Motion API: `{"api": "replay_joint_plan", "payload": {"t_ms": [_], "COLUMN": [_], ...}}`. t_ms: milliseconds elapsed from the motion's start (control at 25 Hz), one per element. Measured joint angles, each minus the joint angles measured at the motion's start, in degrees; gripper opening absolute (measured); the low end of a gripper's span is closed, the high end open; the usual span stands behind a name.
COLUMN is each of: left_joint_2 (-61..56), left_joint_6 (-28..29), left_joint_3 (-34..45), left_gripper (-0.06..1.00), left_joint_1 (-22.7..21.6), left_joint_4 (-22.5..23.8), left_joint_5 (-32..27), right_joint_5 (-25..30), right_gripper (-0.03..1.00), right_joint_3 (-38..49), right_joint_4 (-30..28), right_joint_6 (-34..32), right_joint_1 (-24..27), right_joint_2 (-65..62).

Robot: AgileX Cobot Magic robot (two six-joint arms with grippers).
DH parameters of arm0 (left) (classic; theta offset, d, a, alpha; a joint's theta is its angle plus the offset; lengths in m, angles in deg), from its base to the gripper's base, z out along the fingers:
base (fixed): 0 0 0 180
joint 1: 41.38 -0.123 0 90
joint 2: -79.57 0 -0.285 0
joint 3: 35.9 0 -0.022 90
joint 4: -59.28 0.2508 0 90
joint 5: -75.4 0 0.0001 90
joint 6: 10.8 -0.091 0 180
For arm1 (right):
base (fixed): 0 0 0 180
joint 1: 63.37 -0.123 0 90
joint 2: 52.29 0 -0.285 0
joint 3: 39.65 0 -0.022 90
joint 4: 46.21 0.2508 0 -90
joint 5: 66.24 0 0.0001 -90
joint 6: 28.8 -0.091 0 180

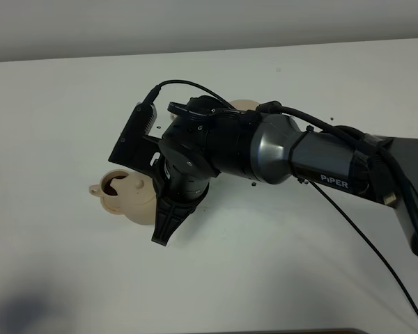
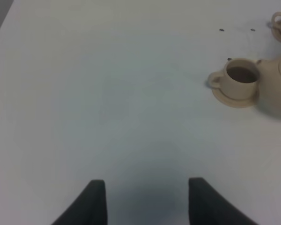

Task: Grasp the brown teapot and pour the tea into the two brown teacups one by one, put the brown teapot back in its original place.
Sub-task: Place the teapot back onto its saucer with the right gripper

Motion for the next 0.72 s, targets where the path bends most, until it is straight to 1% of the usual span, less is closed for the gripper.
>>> {"api": "replay_joint_plan", "payload": {"t_ms": [200, 320, 520, 640, 720], "left_joint_2": [0.0, 0.0, 0.0, 0.0, 0.0], "left_joint_6": [0.0, -0.05, -0.05, -0.05, -0.05], "left_joint_3": [0.0, 0.0, 0.0, 0.0, 0.0], "left_gripper": [0.43, 0.43, 0.43, 0.43, 0.43], "left_joint_1": [0.0, 0.0, 0.0, 0.0, 0.0], "left_joint_4": [0.0, 0.0, 0.0, 0.0, 0.0], "left_joint_5": [0.0, 0.0, 0.0, 0.0, 0.0], "right_joint_5": [0.74, 1.01, 0.94, -1.53, -3.29], "right_gripper": [0.09, 0.09, 0.09, 0.09, 0.09], "right_joint_3": [0.53, 0.53, 0.53, 0.53, 0.53], "right_joint_4": [-0.01, -0.5, -1.77, -1.72, -0.65], "right_joint_6": [-0.42, -0.92, -3.18, -4.84, -6.07], "right_joint_1": [1.47, 3.95, 11.95, 17.15, 19.94], "right_joint_2": [-1.61, -4.26, -6.91, -6.97, -6.9]}}
